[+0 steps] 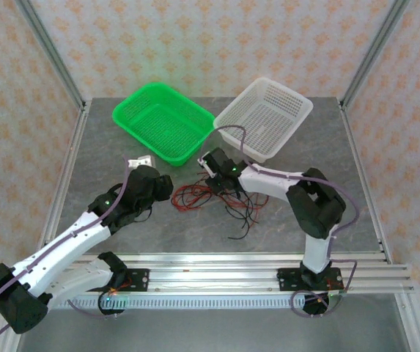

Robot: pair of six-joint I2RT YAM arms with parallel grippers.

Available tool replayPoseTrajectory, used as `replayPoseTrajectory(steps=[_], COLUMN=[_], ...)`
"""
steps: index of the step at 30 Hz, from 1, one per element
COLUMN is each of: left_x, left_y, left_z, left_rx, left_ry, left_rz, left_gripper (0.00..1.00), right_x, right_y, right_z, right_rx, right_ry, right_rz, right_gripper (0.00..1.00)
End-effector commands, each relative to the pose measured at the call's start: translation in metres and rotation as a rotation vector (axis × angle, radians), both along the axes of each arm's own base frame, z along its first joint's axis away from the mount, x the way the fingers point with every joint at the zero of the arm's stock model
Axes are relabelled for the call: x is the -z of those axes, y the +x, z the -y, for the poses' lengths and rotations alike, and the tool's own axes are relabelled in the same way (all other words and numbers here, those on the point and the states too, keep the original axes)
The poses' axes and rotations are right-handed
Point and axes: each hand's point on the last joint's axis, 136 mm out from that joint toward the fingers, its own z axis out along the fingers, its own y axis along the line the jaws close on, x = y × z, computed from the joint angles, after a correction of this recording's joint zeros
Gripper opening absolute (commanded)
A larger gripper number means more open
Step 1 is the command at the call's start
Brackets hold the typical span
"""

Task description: Untangle the cables

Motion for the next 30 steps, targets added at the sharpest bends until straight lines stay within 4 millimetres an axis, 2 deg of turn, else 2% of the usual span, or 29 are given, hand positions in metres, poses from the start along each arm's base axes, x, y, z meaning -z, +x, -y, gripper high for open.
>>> replayPoseTrajectory(steps=[1, 4, 7, 12, 16, 20, 22, 26, 28, 30], left_x=[0.01, 0.017, 0.025, 0.036, 0.031, 0.004, -0.017, -0.045, -0.057, -0.069], left_y=[-0.005, -0.003, -0.001, 0.002, 0.008, 0.013, 0.016, 0.021, 0.021, 0.017], left_z=[0.0, 0.005, 0.009, 0.019, 0.034, 0.047, 0.048, 0.043, 0.051, 0.067], left_rx=[0.004, 0.016, 0.029, 0.062, 0.12, 0.179, 0.189, 0.184, 0.222, 0.296], left_ry=[-0.007, -0.018, -0.028, -0.048, -0.09, -0.14, -0.153, -0.113, -0.131, -0.197], left_rz=[-0.023, -0.03, -0.035, -0.039, -0.003, 0.085, 0.143, 0.196, 0.202, 0.216], left_gripper=[0.4, 0.4, 0.4, 0.39, 0.38, 0.37, 0.37, 0.36, 0.34, 0.33], right_x=[-0.102, -0.147, -0.183, -0.237, -0.274, -0.29, -0.289, -0.286, -0.287, -0.29], right_y=[0.011, 0.006, 0.003, 0.001, -0.003, -0.008, -0.008, -0.005, 0.001, 0.005], right_z=[-0.009, -0.007, -0.004, -0.001, 0.001, 0.003, 0.004, 0.007, 0.009, 0.01], right_rx=[0.03, 0.033, 0.045, 0.085, 0.094, 0.074, 0.066, 0.063, 0.095, 0.132], right_ry=[0.175, 0.251, 0.313, 0.422, 0.497, 0.519, 0.508, 0.512, 0.531, 0.551], right_rz=[0.153, 0.199, 0.238, 0.298, 0.329, 0.355, 0.361, 0.364, 0.345, 0.326], right_gripper=[0.0, 0.0, 0.0, 0.0, 0.0, 0.0, 0.0, 0.0, 0.0, 0.0])
